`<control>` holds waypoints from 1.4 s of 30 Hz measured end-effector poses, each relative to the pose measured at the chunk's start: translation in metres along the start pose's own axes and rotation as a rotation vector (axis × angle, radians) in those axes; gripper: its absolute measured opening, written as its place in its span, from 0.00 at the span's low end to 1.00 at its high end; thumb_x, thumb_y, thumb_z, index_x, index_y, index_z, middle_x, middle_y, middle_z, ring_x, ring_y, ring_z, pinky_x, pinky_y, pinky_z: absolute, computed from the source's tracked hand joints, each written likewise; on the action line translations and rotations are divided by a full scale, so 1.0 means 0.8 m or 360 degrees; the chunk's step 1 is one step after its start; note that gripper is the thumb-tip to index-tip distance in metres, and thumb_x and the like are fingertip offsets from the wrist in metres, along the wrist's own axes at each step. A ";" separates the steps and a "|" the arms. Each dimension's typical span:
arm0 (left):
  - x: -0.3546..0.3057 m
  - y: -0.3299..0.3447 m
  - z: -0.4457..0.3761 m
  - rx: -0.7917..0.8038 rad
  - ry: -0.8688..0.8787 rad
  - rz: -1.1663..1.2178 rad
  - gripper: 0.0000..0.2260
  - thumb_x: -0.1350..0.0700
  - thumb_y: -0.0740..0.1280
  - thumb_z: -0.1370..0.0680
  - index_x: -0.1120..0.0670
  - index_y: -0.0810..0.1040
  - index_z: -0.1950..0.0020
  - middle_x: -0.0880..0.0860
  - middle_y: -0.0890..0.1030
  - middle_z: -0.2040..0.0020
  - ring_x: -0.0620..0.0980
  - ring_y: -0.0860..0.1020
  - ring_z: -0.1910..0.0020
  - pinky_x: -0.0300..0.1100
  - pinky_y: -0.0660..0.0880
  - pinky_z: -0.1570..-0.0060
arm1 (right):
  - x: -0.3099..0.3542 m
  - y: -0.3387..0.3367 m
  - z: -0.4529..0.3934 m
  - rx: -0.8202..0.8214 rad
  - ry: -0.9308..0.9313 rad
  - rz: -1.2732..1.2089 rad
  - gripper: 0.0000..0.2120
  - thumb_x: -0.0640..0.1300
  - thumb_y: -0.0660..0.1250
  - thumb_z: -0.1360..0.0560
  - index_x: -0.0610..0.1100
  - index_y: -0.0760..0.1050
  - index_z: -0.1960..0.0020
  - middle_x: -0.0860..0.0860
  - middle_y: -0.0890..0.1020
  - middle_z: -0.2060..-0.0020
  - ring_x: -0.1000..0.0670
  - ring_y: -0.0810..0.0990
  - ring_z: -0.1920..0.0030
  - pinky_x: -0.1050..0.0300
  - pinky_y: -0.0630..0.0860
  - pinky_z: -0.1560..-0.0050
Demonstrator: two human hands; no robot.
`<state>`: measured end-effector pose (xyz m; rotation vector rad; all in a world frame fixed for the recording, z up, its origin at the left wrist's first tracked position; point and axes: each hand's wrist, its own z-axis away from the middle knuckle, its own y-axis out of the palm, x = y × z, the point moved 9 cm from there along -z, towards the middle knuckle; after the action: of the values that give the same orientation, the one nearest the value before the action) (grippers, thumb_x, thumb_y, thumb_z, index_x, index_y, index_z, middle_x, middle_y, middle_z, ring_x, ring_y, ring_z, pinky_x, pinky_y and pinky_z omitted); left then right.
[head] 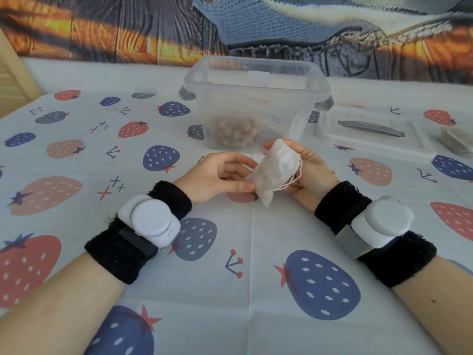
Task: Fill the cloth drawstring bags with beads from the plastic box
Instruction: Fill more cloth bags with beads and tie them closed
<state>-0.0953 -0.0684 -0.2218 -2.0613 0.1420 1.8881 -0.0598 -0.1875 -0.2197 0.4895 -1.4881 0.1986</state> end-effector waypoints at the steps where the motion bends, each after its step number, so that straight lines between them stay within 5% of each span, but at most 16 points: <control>1: 0.000 0.001 0.000 0.0015 -0.0007 0.0002 0.17 0.58 0.73 0.33 0.54 0.76 0.46 0.47 0.83 0.57 0.43 0.80 0.56 0.32 0.74 0.52 | 0.000 0.000 0.000 -0.0006 -0.0015 0.0034 0.14 0.35 0.61 0.29 0.50 0.82 0.61 0.46 0.67 0.71 0.51 0.61 0.74 0.66 0.57 0.74; 5: 0.001 0.006 0.002 0.0085 -0.0054 -0.0063 0.12 0.57 0.73 0.29 0.54 0.79 0.47 0.48 0.83 0.54 0.42 0.79 0.56 0.32 0.74 0.54 | 0.007 0.006 0.001 0.0020 -0.0181 0.0216 0.16 0.31 0.63 0.31 0.50 0.82 0.62 0.51 0.78 0.69 0.48 0.70 0.70 0.62 0.65 0.71; 8: 0.002 0.009 0.003 0.0081 -0.0073 -0.0126 0.09 0.58 0.71 0.31 0.57 0.80 0.51 0.55 0.81 0.57 0.40 0.79 0.62 0.32 0.75 0.60 | 0.013 0.010 0.004 0.0077 -0.0311 0.0233 0.22 0.23 0.61 0.30 0.48 0.82 0.64 0.57 0.84 0.64 0.57 0.80 0.66 0.63 0.76 0.68; 10: 0.002 0.010 0.003 0.0074 -0.0065 -0.0162 0.08 0.62 0.71 0.29 0.60 0.79 0.51 0.56 0.80 0.57 0.40 0.78 0.63 0.32 0.75 0.60 | 0.018 0.013 0.007 0.0057 -0.0373 0.0301 0.16 0.24 0.63 0.31 0.43 0.80 0.61 0.57 0.84 0.65 0.58 0.80 0.64 0.64 0.76 0.66; 12: 0.003 0.007 0.003 0.0034 -0.0055 -0.0155 0.10 0.64 0.70 0.28 0.64 0.78 0.49 0.54 0.81 0.57 0.41 0.79 0.61 0.33 0.75 0.58 | 0.017 0.008 0.007 -0.0042 -0.0311 0.0289 0.09 0.29 0.64 0.28 0.42 0.78 0.59 0.55 0.80 0.71 0.57 0.75 0.73 0.66 0.72 0.73; 16: 0.003 -0.004 0.002 -0.0090 -0.0022 -0.0110 0.11 0.61 0.70 0.28 0.62 0.79 0.47 0.52 0.83 0.53 0.45 0.81 0.53 0.33 0.75 0.52 | -0.012 -0.032 0.000 -0.0368 0.0195 -0.0323 0.08 0.37 0.58 0.23 0.41 0.73 0.59 0.51 0.61 0.75 0.55 0.58 0.80 0.68 0.55 0.81; 19: 0.004 -0.007 0.001 -0.0145 -0.0033 -0.0036 0.11 0.58 0.69 0.28 0.60 0.79 0.47 0.52 0.84 0.53 0.44 0.82 0.53 0.32 0.75 0.53 | -0.029 -0.040 0.001 -0.0431 0.0443 -0.1053 0.06 0.33 0.53 0.33 0.40 0.67 0.61 0.50 0.60 0.71 0.55 0.59 0.77 0.66 0.56 0.82; 22: 0.004 -0.010 0.000 -0.0164 -0.0028 0.0014 0.12 0.56 0.68 0.27 0.59 0.79 0.45 0.53 0.84 0.50 0.46 0.81 0.50 0.33 0.75 0.51 | -0.035 -0.041 -0.002 -0.0468 0.0466 -0.1195 0.08 0.31 0.53 0.36 0.40 0.67 0.62 0.48 0.64 0.69 0.54 0.61 0.75 0.66 0.57 0.84; 26: 0.001 -0.013 0.001 -0.0206 -0.0011 0.0021 0.16 0.53 0.68 0.30 0.57 0.78 0.44 0.54 0.83 0.48 0.48 0.81 0.49 0.36 0.76 0.50 | -0.035 -0.029 -0.003 -0.0333 0.0509 -0.0811 0.14 0.42 0.52 0.18 0.40 0.66 0.61 0.49 0.67 0.72 0.56 0.61 0.81 0.67 0.56 0.86; 31: -0.003 -0.015 0.003 -0.0262 0.0047 -0.0024 0.14 0.54 0.71 0.33 0.54 0.79 0.47 0.53 0.83 0.50 0.49 0.82 0.50 0.39 0.78 0.50 | 0.008 -0.035 0.003 -0.0500 -0.0033 0.0017 0.25 0.56 0.50 0.19 0.43 0.61 0.70 0.52 0.59 0.81 0.53 0.56 0.80 0.68 0.52 0.78; 35: -0.005 -0.018 0.004 -0.0312 0.0092 -0.0133 0.13 0.57 0.72 0.32 0.52 0.79 0.48 0.52 0.83 0.51 0.51 0.81 0.52 0.40 0.78 0.49 | 0.022 -0.041 0.012 -0.0637 -0.0227 -0.0024 0.23 0.48 0.50 0.18 0.47 0.54 0.71 0.54 0.57 0.79 0.53 0.54 0.78 0.67 0.50 0.75; 39: -0.008 -0.023 0.005 -0.0363 0.0139 -0.0165 0.13 0.62 0.72 0.30 0.51 0.78 0.49 0.50 0.83 0.53 0.45 0.82 0.55 0.36 0.77 0.52 | 0.042 -0.022 0.018 -0.0488 -0.0483 0.0207 0.16 0.44 0.56 0.19 0.44 0.63 0.65 0.56 0.62 0.79 0.55 0.57 0.77 0.66 0.56 0.77; 42: -0.009 -0.022 0.006 -0.0363 0.0149 -0.0152 0.13 0.58 0.73 0.32 0.51 0.79 0.49 0.51 0.83 0.53 0.44 0.82 0.56 0.35 0.77 0.52 | 0.054 0.000 0.025 -0.0306 -0.0739 0.0376 0.03 0.42 0.63 0.24 0.45 0.72 0.57 0.45 0.64 0.77 0.53 0.59 0.77 0.66 0.59 0.76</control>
<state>-0.0952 -0.0517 -0.2118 -2.2617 -0.1538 1.8239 -0.0743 -0.2034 -0.1768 0.2077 -1.9993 0.1290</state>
